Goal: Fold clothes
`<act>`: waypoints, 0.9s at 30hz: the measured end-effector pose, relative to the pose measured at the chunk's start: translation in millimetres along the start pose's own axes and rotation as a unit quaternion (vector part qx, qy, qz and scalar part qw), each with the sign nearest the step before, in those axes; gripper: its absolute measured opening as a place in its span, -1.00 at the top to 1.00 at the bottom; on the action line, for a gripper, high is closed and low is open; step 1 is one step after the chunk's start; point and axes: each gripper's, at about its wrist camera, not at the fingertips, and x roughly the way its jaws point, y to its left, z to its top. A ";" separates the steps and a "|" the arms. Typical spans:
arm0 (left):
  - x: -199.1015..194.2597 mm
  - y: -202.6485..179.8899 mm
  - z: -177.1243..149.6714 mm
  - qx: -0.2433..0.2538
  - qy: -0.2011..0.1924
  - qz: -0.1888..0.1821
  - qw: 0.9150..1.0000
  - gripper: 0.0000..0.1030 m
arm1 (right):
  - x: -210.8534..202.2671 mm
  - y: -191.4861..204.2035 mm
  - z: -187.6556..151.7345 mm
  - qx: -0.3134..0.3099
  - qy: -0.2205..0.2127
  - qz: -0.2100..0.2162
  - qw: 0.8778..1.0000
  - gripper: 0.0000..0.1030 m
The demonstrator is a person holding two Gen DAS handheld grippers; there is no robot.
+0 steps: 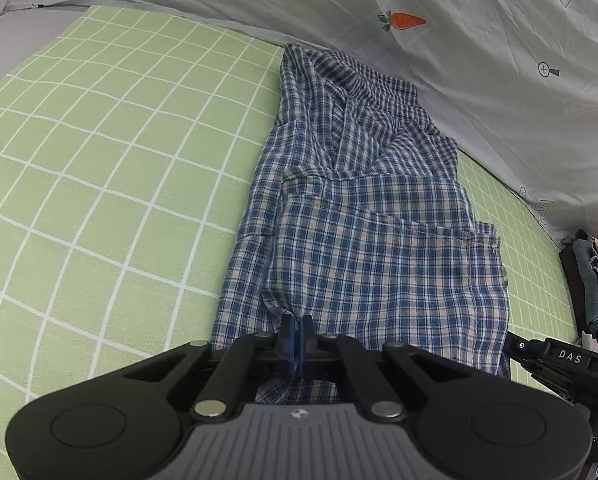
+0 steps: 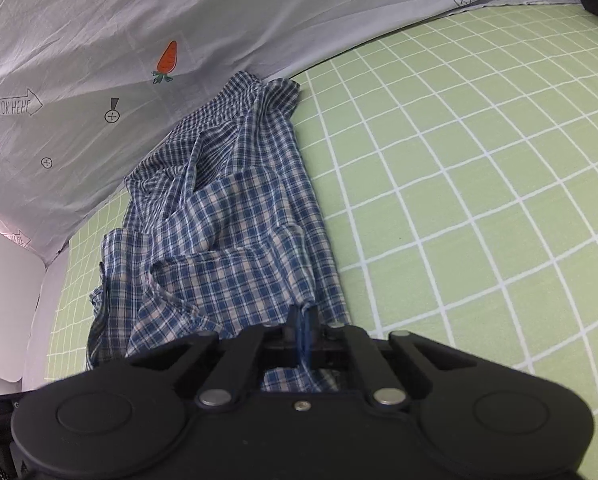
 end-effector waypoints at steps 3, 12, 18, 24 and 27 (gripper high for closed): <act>-27.6 -5.1 -2.2 0.023 -0.051 0.022 0.998 0.99 | -26.4 6.4 1.1 -0.011 -0.050 -0.018 0.999 0.98; -8.5 7.6 -2.9 0.004 -0.026 0.070 0.997 0.92 | -13.4 15.7 -4.6 -0.042 -0.026 -0.080 0.996 0.90; -21.9 9.4 -11.4 0.011 -0.042 0.073 0.996 0.62 | -39.2 42.7 -20.4 -0.108 -0.053 -0.099 0.988 0.37; -25.2 7.7 -14.4 0.023 -0.037 0.078 0.996 0.54 | -40.7 61.1 -50.0 -0.147 -0.012 -0.078 0.986 0.09; -25.7 5.0 -15.7 0.033 -0.035 0.075 0.996 0.49 | -38.4 68.2 -55.0 -0.163 -0.004 -0.068 0.984 -0.09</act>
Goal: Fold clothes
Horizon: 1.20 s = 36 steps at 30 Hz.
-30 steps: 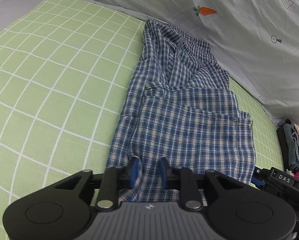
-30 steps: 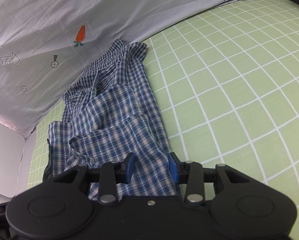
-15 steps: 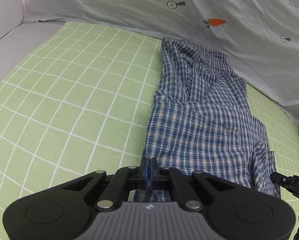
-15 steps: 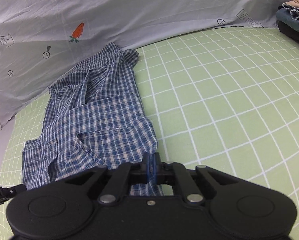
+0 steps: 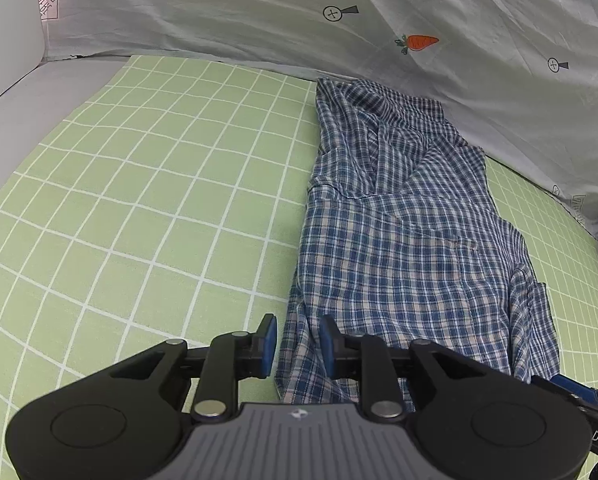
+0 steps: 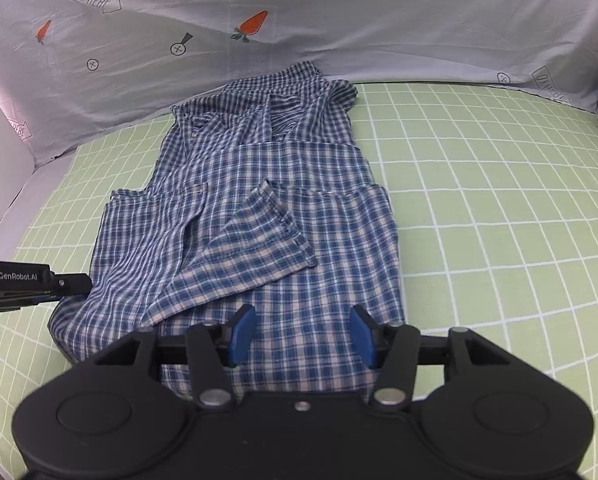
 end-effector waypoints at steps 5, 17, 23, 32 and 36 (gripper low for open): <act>0.6 -1.6 -1.2 0.007 0.007 -0.004 1.000 0.48 | 5.5 9.9 2.6 -0.012 -0.003 0.010 1.000 -0.31; -2.4 7.9 -0.6 0.003 0.011 0.004 1.000 0.35 | 30.2 37.3 40.9 -0.023 -0.049 0.022 0.998 -0.43; -12.6 15.5 0.9 -0.014 0.004 0.002 1.000 0.26 | 30.1 41.3 43.1 -0.020 -0.052 0.012 0.998 -0.46; -32.9 33.9 -12.9 -0.065 0.006 0.001 0.998 -0.05 | -6.9 -13.6 -2.0 0.018 -0.037 -0.090 0.995 -0.71; -31.6 35.5 -21.9 -0.090 0.030 -0.025 0.995 -0.08 | -10.3 -36.1 -21.5 0.074 -0.012 -0.087 0.993 -0.86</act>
